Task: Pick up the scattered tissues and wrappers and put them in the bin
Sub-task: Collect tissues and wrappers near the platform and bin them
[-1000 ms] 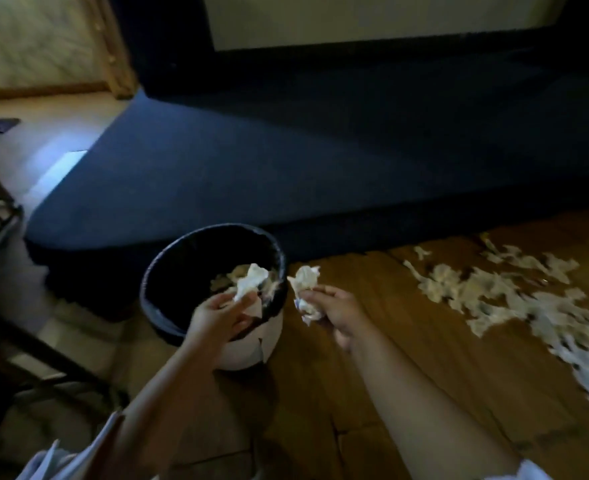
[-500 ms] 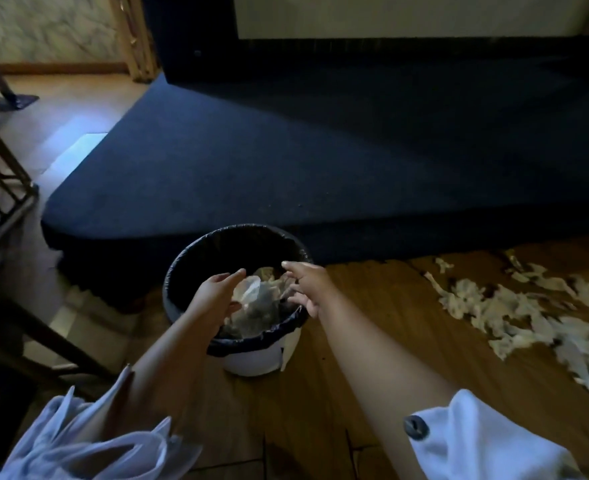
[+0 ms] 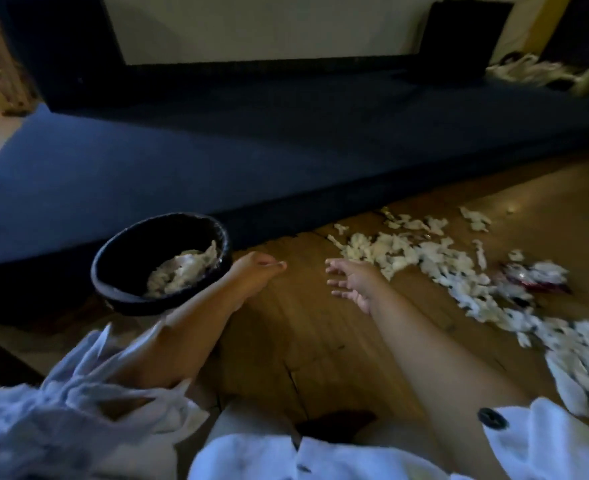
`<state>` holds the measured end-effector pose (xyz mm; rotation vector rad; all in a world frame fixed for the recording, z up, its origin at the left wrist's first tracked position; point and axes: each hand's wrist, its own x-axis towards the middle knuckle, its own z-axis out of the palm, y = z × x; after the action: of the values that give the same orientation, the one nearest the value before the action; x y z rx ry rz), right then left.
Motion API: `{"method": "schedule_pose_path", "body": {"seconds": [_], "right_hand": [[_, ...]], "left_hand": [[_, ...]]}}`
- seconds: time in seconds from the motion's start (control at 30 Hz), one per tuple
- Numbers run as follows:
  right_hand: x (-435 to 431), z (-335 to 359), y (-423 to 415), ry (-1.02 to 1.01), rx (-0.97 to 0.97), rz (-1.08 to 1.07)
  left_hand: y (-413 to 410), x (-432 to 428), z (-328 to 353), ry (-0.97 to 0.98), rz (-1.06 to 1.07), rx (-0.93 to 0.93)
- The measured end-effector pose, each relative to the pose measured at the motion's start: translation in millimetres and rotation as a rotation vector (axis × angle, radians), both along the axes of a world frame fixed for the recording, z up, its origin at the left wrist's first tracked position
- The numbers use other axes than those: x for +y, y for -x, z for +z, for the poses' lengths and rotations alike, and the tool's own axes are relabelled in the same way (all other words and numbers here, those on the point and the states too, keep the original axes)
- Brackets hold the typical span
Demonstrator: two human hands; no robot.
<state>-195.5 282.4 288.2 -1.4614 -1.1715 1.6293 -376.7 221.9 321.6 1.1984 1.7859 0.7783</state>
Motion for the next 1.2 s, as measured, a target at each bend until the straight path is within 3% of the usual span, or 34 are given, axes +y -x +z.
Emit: {"method": "schedule_pose_path", "body": {"seconds": [0.17,0.37,0.57,0.73,0.93,1.07,1.2], "right_hand": [[-19.0,9.6,-83.4,-0.007,-0.017,-0.057],[13.0,-0.1,-153.1,0.059,-0.062,-0.141],[49.5,-55.2,-181.3,0.048,-0.159,-0.189],[81.1,-144.8,-188.1,-0.061,-0.178,-0.24],[104.2,-222.9,-192.2,0.023,-0.266,-0.282],[149.1,-211.0,-202.6,-0.009,-0.388,-0.233],[177.4,-146.9,-218.8,0.077,-0.519,-0.096]], "left_hand": [[-62.9,-17.9,26.3,-0.024,-0.127,0.162],[-160.2,49.9,46.8,-0.048,-0.322,0.26],[-201.4,80.8,-26.2,-0.004,-0.394,0.364],[-209.5,112.3,-90.4,-0.006,-0.401,0.394],[-224.1,162.4,-150.6,0.097,-0.45,0.477],[-235.6,209.5,-162.6,0.081,-0.453,0.437],[-241.3,245.3,-142.3,0.138,-0.487,0.349]]}}
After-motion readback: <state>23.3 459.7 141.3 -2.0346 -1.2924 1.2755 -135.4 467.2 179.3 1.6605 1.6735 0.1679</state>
